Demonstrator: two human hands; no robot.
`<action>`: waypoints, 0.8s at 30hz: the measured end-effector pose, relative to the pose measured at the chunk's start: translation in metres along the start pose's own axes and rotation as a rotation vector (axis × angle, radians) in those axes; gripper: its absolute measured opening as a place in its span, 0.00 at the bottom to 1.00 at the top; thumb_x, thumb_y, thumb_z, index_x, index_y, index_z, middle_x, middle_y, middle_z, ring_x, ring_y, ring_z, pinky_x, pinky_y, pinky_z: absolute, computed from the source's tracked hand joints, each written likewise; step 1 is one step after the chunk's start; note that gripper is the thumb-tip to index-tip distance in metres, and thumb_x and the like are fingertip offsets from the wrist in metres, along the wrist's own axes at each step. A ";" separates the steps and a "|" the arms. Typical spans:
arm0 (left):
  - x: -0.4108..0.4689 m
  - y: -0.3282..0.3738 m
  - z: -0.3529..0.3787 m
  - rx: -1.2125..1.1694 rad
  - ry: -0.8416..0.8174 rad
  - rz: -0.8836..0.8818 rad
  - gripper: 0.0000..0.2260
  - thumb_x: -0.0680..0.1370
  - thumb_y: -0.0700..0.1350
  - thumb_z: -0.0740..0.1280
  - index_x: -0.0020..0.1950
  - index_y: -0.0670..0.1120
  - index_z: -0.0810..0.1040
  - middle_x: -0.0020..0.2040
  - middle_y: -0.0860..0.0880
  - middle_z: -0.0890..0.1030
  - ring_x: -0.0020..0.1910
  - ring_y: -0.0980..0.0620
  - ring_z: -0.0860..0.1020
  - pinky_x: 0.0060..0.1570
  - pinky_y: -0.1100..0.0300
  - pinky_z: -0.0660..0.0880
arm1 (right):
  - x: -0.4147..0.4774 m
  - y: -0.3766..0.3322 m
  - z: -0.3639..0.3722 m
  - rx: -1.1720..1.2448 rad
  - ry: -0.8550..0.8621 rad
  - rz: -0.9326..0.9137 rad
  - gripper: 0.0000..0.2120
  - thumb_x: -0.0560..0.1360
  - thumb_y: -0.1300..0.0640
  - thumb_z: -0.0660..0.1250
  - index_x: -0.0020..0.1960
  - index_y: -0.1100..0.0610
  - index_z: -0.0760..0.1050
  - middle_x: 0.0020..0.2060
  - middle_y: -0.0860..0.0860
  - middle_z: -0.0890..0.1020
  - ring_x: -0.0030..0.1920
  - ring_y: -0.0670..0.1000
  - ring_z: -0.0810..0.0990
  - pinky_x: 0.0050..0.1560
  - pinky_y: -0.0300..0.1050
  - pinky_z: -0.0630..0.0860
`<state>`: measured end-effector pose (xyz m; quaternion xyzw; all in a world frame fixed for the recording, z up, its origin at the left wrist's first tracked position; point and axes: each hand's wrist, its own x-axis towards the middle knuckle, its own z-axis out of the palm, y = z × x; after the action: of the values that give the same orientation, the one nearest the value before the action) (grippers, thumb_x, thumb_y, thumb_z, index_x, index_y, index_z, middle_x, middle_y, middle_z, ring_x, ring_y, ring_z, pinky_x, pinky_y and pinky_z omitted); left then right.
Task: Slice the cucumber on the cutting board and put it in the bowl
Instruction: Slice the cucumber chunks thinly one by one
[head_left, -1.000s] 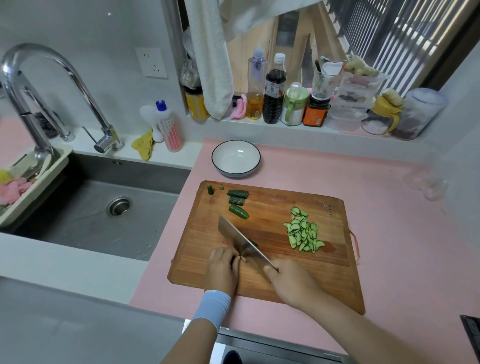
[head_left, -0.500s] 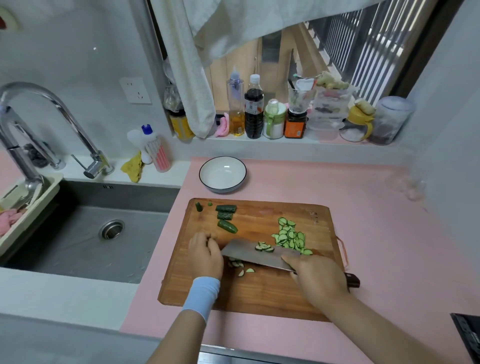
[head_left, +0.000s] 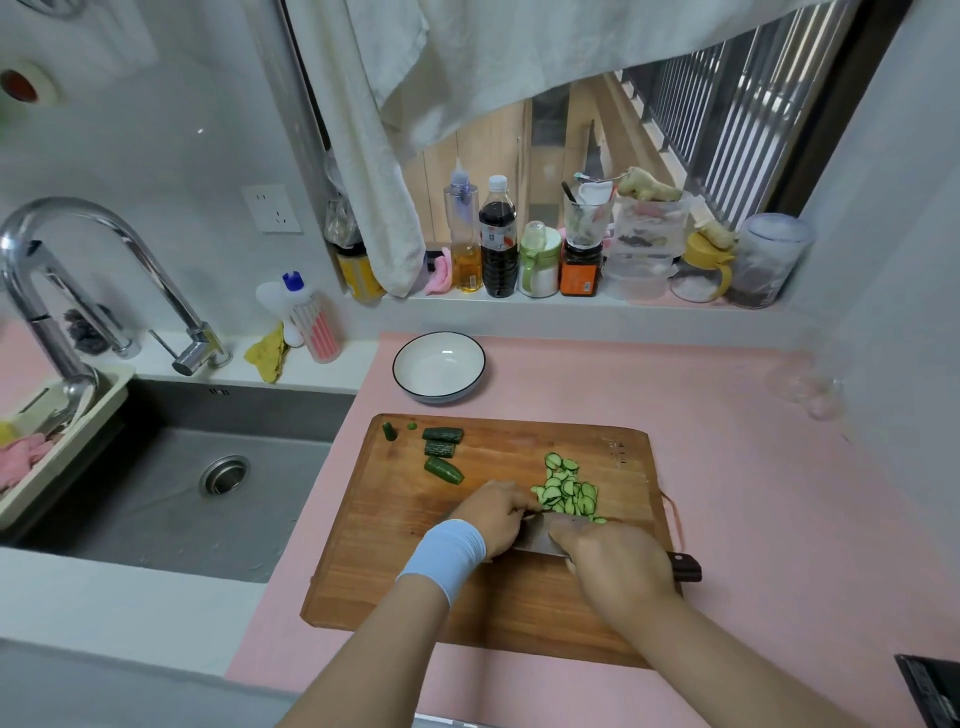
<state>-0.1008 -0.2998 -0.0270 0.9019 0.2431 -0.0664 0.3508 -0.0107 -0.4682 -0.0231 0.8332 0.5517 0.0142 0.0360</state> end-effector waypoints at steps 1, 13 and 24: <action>0.001 0.002 -0.002 -0.023 0.012 -0.021 0.24 0.75 0.34 0.54 0.61 0.53 0.81 0.66 0.54 0.75 0.66 0.54 0.68 0.71 0.59 0.62 | 0.000 0.000 0.002 -0.010 -0.014 0.002 0.20 0.51 0.61 0.82 0.39 0.50 0.79 0.21 0.46 0.72 0.17 0.49 0.70 0.22 0.38 0.53; 0.009 0.009 -0.003 -0.063 0.070 -0.118 0.22 0.76 0.37 0.57 0.61 0.56 0.80 0.65 0.54 0.77 0.64 0.51 0.74 0.67 0.60 0.68 | 0.004 0.007 -0.013 0.019 -0.098 -0.018 0.15 0.78 0.65 0.61 0.61 0.52 0.73 0.44 0.51 0.82 0.42 0.57 0.82 0.34 0.46 0.68; -0.037 -0.039 -0.007 -0.409 0.930 -0.465 0.12 0.70 0.32 0.58 0.41 0.47 0.75 0.44 0.48 0.78 0.45 0.47 0.76 0.46 0.61 0.68 | 0.011 0.014 -0.025 0.439 -0.170 0.185 0.10 0.80 0.51 0.60 0.51 0.45 0.80 0.37 0.44 0.80 0.39 0.49 0.79 0.35 0.43 0.75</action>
<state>-0.1524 -0.2842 -0.0344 0.6723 0.5727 0.3114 0.3507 0.0053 -0.4622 0.0027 0.8661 0.4581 -0.1727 -0.1009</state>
